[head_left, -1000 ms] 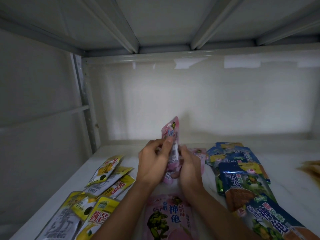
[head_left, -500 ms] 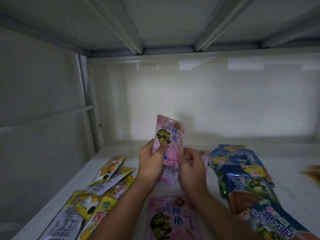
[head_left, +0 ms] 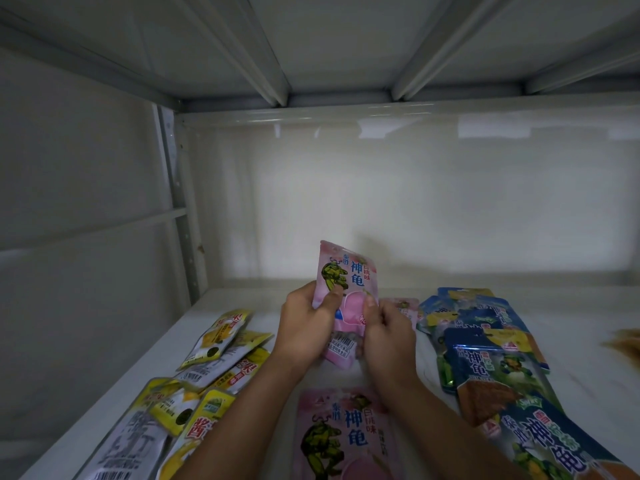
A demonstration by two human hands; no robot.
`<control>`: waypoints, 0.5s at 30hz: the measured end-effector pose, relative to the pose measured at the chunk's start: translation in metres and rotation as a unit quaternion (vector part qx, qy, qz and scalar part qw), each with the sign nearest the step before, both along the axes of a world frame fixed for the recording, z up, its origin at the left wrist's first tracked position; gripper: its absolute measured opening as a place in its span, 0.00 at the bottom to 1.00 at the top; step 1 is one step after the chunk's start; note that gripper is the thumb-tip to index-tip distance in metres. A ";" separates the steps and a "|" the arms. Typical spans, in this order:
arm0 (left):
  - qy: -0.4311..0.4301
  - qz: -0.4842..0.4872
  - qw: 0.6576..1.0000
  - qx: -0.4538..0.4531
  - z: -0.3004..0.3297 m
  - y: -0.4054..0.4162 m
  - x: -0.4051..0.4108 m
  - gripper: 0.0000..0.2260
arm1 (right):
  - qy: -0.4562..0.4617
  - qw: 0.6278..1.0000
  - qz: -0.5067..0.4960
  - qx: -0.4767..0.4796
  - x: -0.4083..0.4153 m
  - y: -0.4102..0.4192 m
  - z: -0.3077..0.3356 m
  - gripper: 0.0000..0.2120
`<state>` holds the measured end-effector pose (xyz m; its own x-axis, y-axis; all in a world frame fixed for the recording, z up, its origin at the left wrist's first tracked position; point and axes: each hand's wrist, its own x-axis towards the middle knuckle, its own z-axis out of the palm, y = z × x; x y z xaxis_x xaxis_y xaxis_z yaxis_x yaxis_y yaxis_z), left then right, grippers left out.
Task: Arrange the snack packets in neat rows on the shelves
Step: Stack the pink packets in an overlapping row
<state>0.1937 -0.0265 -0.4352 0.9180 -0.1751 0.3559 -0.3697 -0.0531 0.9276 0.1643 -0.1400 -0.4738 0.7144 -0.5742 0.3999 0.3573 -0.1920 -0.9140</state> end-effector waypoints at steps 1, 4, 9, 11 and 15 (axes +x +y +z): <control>0.001 -0.005 1.000 0.000 0.000 0.000 0.000 0.09 | -0.005 1.000 -0.004 0.007 0.000 0.000 -0.001 0.19; 0.009 -0.017 1.000 -0.022 0.000 0.000 0.000 0.07 | -0.023 0.999 0.001 0.047 0.000 -0.001 -0.001 0.15; 0.033 -0.021 0.998 -0.044 0.001 -0.001 -0.002 0.05 | -0.022 0.999 -0.036 0.030 0.005 -0.005 -0.005 0.07; 0.040 -0.020 0.998 -0.040 0.001 -0.001 -0.002 0.05 | -0.017 0.999 -0.032 0.025 0.005 -0.006 -0.005 0.04; 0.033 -0.016 0.998 -0.044 -0.001 0.003 -0.001 0.05 | 0.000 0.999 -0.027 0.022 0.008 -0.006 -0.007 0.05</control>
<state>0.1930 -0.0239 -0.4362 0.9345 -0.1759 0.3095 -0.3072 0.0412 0.9508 0.1721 -0.1463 -0.4812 0.6812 -0.6291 0.3745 0.3480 -0.1718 -0.9216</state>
